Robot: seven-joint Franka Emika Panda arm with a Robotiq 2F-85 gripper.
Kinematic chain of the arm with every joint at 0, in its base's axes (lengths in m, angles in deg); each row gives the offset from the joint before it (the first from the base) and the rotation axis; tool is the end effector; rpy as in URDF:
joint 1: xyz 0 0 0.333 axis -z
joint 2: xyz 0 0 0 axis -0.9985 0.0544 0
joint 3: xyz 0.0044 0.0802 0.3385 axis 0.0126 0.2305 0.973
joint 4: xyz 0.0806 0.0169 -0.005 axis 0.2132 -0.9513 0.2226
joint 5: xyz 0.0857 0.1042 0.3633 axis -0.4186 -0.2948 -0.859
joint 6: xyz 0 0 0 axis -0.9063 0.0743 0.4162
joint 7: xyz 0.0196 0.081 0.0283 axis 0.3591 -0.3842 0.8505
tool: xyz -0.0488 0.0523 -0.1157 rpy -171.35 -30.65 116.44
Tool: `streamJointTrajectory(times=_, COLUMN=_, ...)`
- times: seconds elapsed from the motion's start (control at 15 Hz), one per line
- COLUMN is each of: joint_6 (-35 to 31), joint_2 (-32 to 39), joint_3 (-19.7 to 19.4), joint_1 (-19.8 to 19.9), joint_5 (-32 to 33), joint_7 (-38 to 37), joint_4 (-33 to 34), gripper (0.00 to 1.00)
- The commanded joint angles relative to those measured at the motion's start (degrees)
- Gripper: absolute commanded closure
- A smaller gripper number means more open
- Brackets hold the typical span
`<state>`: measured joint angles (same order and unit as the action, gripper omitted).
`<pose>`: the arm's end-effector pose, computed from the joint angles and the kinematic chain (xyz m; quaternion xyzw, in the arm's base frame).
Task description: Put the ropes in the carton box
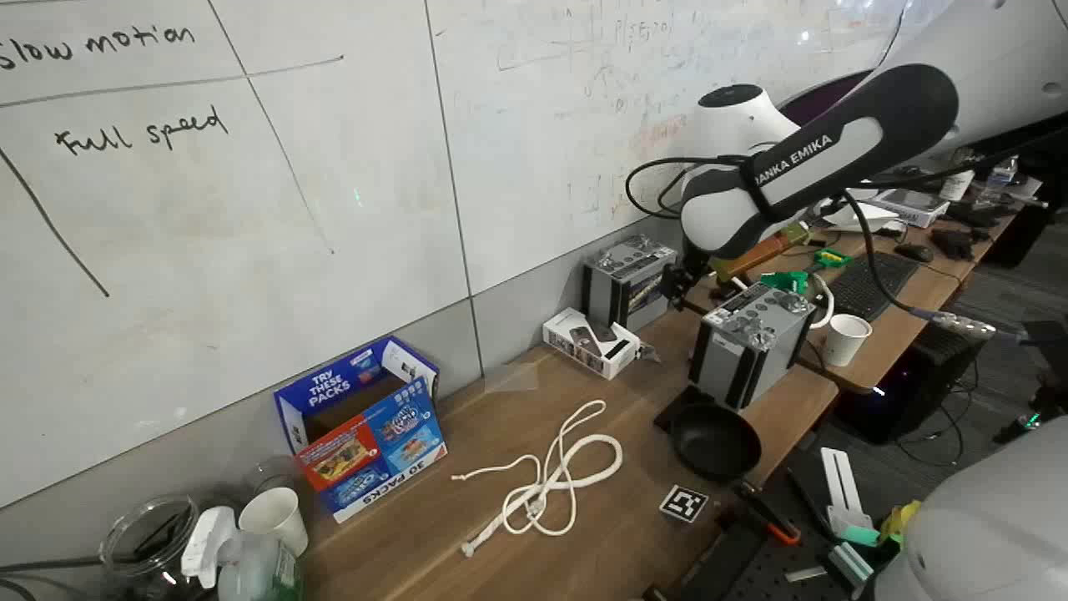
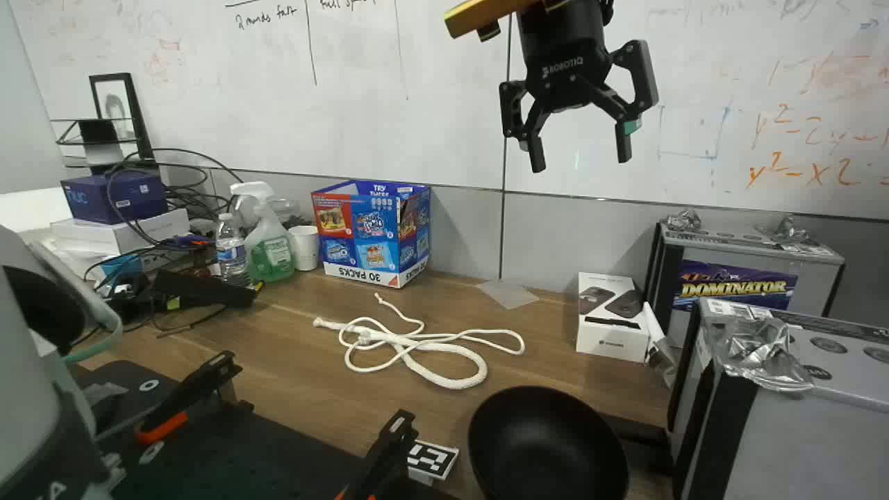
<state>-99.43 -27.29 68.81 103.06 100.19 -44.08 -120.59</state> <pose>0.4072 -0.1728 0.3806 0.9844 -0.1176 0.0538 0.1189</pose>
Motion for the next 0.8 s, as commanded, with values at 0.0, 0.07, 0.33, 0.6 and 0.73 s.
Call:
streamJointTrajectory(times=0.0, joint_6=0.2, joint_2=-0.1, joint_3=-0.8, joint_1=-0.8, joint_5=0.2, joint_7=-0.1, joint_4=0.4, gripper=0.0)
streamJointTrajectory(times=0.07, joint_6=0.2, joint_2=-0.1, joint_3=-0.8, joint_1=-0.8, joint_5=0.2, joint_7=-0.1, joint_4=0.7, gripper=0.0)
streamJointTrajectory(times=0.33, joint_6=0.2, joint_2=-0.2, joint_3=-0.8, joint_1=-0.8, joint_5=0.2, joint_7=-0.1, joint_4=0.9, gripper=0.0)
streamJointTrajectory(times=0.6, joint_6=-1.9, joint_2=4.5, joint_3=-0.2, joint_1=-1.7, joint_5=-0.7, joint_7=-2.2, joint_4=2.5, gripper=0.0)
streamJointTrajectory(times=0.73, joint_6=-2.3, joint_2=8.8, joint_3=0.3, joint_1=-3.9, joint_5=-5.4, joint_7=-4.2, joint_4=4.2, gripper=0.0)
